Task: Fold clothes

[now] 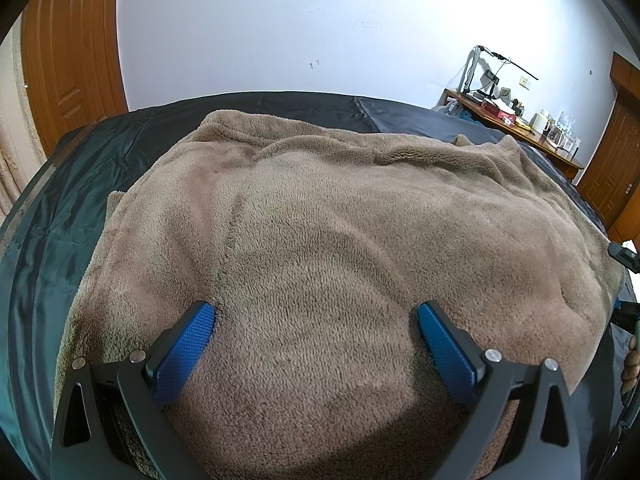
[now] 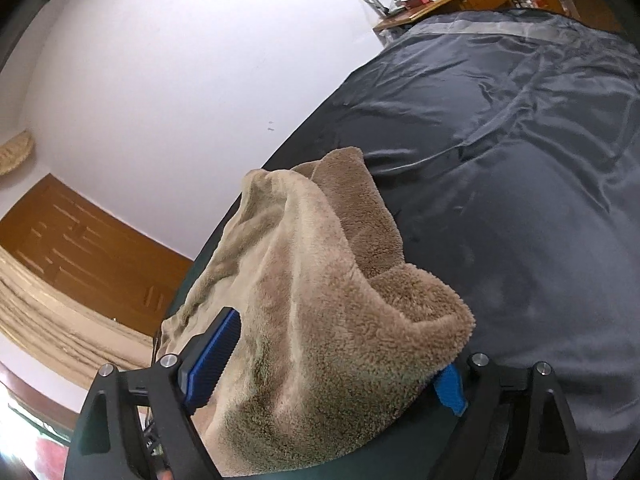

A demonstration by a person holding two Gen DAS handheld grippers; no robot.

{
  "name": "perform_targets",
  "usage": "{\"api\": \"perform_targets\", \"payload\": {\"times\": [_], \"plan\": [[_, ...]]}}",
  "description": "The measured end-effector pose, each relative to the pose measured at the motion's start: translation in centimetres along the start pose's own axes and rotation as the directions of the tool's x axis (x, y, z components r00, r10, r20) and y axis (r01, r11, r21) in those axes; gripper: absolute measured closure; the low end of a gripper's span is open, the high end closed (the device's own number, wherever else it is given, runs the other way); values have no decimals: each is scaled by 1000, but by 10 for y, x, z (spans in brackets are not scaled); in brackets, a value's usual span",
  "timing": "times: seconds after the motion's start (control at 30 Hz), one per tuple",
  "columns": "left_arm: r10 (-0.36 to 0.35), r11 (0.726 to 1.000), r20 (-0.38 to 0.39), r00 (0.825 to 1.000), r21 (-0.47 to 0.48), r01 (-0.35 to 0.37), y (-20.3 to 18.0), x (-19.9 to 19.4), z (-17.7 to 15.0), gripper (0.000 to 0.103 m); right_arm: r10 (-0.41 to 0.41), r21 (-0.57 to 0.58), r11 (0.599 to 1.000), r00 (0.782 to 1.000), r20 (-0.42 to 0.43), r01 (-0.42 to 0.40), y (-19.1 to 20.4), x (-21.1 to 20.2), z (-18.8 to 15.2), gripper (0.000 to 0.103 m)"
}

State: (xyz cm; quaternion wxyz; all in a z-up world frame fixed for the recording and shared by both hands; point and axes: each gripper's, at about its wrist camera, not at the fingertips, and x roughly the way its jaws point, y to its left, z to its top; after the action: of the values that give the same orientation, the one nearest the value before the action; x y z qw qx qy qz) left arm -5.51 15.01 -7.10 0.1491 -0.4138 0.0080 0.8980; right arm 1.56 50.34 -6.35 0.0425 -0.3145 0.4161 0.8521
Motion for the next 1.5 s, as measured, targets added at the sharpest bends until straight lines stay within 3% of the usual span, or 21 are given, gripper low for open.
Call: {"api": "perform_targets", "payload": {"times": [0.1, 0.4, 0.47, 0.53, 0.57, 0.67, 0.97, 1.23, 1.33, 1.5], "plan": [[0, 1000, 0, 1000, 0, 0, 0, 0, 0, 2, 3, -51, 999, 1000, -10, -3, 2, 1, -2, 13], [0, 1000, 0, 1000, 0, 0, 0, 0, 0, 2, -27, -60, 998, 1000, 9, 27, 5, 1, -5, 13], [0, 1000, -1, 1000, 1, 0, 0, 1, 0, 2, -37, -49, 998, 999, 8, 37, 4, 1, -4, 22], [0, 1000, -1, 1000, 1, 0, 0, 1, 0, 2, -59, -35, 998, 998, -6, 59, -1, 4, -3, 60], [0, 1000, -1, 1000, 2, 0, 0, 1, 0, 2, -61, -28, 998, 998, -18, 60, -6, 7, -2, 67], [0, 1000, -1, 1000, 2, 0, 1, 1, 0, 2, -37, -27, 999, 999, -17, 36, -10, 8, -2, 69], [8, 1000, -2, 1000, -17, -8, 4, -5, 1, 1, -96, -128, 987, 995, -6, 94, 1, 8, -7, 69], [-41, 983, 27, 999, -178, 46, 57, -34, 2, 1, -109, -158, 982, 994, 2, 108, 5, 10, -8, 70], [-23, 980, 12, 1000, -196, 25, 71, -30, 0, 1, -121, -176, 977, 993, 6, 120, 8, 11, -9, 70], [70, 990, -15, 997, -120, -71, 58, -16, -4, 1, -123, -167, 979, 992, 4, 122, 8, 12, -8, 70]]}}
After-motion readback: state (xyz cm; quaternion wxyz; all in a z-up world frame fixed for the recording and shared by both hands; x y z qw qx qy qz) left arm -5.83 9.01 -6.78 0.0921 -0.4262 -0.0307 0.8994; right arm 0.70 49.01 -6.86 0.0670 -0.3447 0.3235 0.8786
